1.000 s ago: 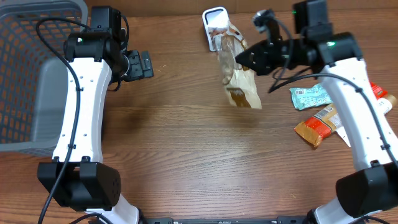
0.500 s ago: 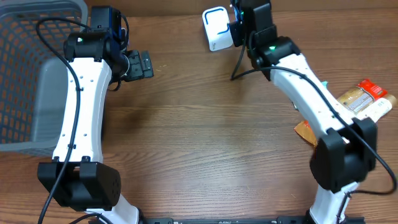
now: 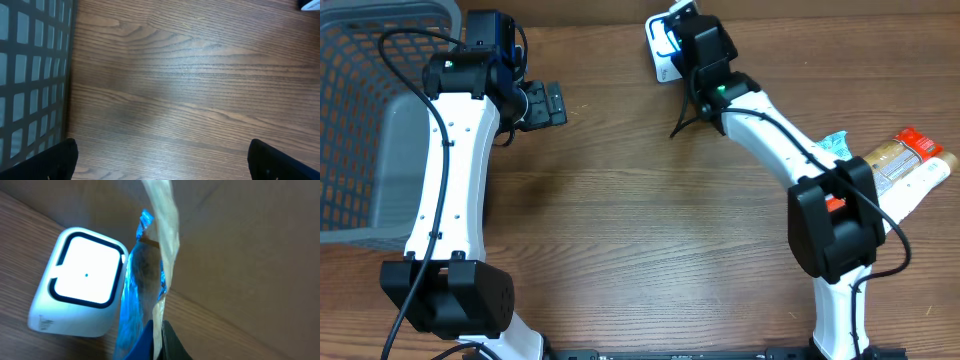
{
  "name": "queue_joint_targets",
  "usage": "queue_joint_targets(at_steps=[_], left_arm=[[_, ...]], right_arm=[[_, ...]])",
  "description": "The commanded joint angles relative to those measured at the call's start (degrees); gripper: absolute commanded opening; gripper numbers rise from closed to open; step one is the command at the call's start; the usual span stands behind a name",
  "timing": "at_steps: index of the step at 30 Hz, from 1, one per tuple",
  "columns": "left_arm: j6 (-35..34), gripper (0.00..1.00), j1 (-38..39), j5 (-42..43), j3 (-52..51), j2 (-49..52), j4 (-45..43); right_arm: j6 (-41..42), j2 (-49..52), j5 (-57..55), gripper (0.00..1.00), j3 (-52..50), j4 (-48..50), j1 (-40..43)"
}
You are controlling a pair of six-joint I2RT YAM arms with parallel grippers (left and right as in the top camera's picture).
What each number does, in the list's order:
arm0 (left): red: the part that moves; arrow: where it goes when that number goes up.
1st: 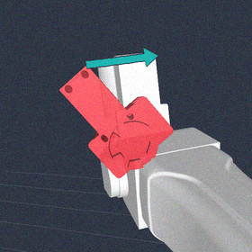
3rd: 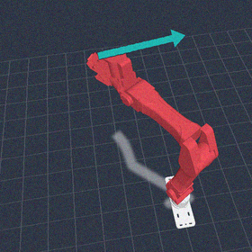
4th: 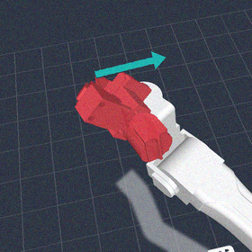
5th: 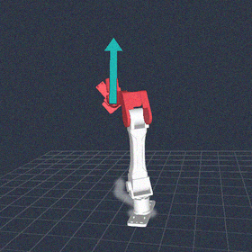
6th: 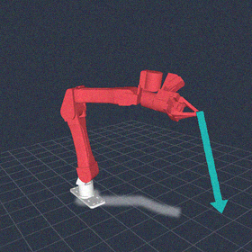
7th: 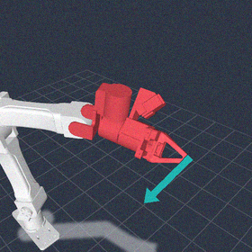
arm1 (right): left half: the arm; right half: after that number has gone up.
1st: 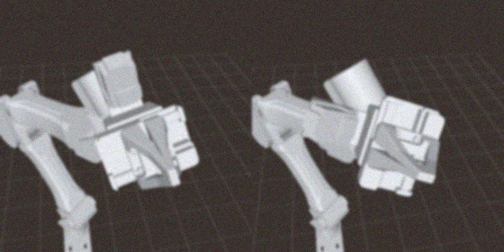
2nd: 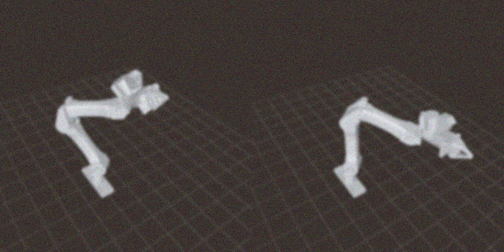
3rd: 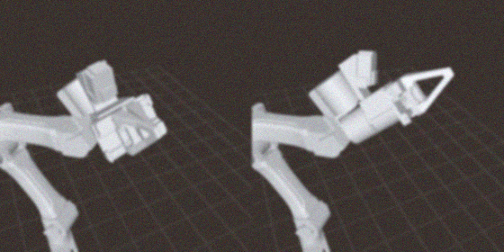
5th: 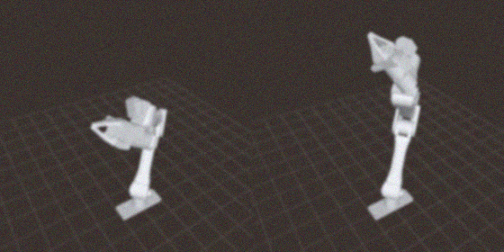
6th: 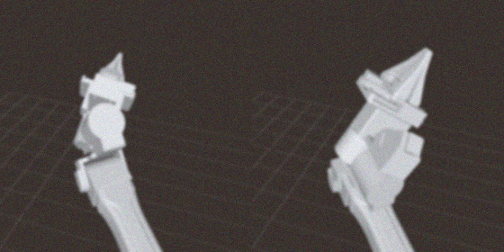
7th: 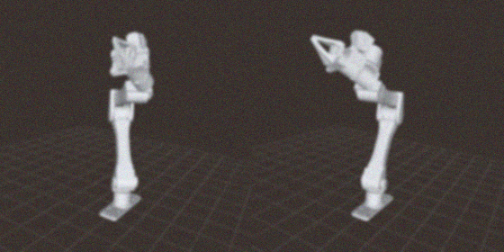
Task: Scan the item barcode
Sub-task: 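Hold the snack pouch in front of the white scanner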
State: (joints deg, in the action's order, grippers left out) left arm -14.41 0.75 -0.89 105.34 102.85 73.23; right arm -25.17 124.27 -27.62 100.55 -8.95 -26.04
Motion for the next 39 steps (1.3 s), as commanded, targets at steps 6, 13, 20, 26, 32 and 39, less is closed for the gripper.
queue_joint_targets(at_steps=[6, 13, 20, 26, 32, 39], left_arm=[[1.14, 1.0, 0.02, 0.31, -0.31, 0.22, -0.02], [1.14, 0.99, 0.02, 0.31, -0.31, 0.22, -0.02], [1.14, 1.0, 0.02, 0.31, -0.31, 0.22, -0.02], [1.14, 1.0, 0.02, 0.31, -0.31, 0.22, -0.02], [1.14, 1.0, 0.02, 0.33, -0.31, 0.22, -0.02], [1.14, 1.0, 0.02, 0.31, -0.31, 0.22, -0.02]], right_arm=[[-11.23, 1.25, -6.01, 0.04, 1.46, 3.32, -2.47], [-13.33, 1.73, -7.28, 0.04, 1.46, 4.33, -3.37], [-16.48, 3.8, -10.27, 0.04, 1.46, 5.38, -3.54], [-18.49, 3.8, -13.53, 0.04, 1.46, 8.92, -3.87], [-18.64, 3.78, -13.73, 0.04, 1.46, 8.9, -4.68], [-18.62, 3.67, -14.45, 0.04, 1.46, 8.87, -4.74]])
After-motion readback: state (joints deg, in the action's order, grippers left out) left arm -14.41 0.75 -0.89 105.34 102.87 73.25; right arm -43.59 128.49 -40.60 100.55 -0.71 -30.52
